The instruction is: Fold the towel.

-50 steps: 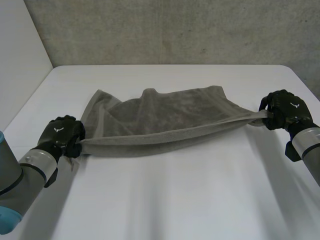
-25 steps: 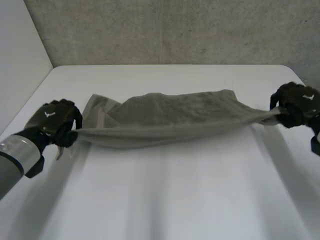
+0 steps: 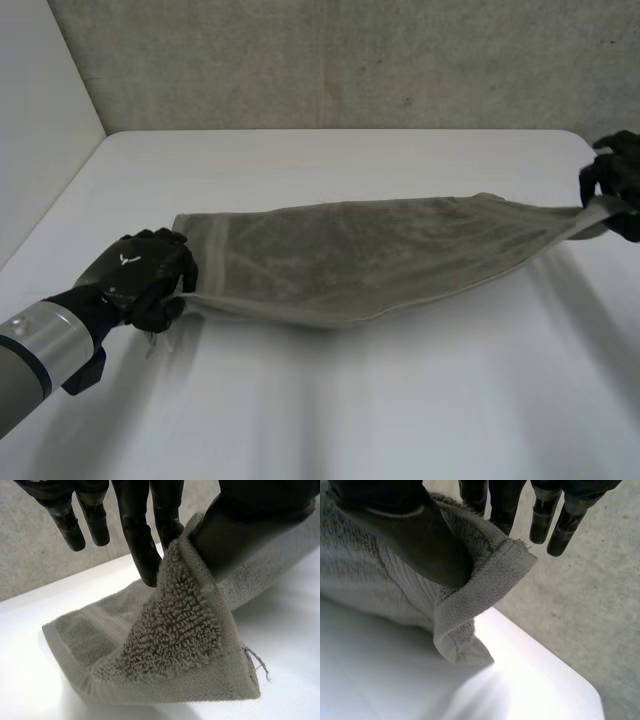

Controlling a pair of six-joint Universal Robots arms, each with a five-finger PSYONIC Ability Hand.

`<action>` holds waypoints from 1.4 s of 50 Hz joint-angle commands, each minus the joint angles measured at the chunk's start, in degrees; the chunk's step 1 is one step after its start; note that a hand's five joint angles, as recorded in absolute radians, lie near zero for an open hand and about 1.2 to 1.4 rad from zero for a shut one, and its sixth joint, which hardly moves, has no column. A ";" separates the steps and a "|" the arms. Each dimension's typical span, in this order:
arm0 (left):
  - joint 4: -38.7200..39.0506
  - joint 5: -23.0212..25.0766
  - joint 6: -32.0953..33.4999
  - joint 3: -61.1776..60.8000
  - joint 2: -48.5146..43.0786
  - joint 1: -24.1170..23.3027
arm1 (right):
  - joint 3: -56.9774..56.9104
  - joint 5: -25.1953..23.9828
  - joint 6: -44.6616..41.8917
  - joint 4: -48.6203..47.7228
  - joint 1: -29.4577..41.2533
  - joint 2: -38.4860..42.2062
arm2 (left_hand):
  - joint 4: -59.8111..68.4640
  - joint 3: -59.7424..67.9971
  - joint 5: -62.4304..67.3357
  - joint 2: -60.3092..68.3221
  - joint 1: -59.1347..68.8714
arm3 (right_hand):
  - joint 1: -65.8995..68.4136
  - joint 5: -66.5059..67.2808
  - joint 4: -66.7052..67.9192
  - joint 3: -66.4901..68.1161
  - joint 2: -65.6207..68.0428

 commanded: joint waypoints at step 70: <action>3.78 -1.72 3.84 45.46 -43.95 -4.62 | -53.00 13.63 -15.42 -5.69 17.26 55.37 | -2.88 -2.46 3.66 4.53 4.68 | 4.97 2.68 -3.42 -0.43 3.74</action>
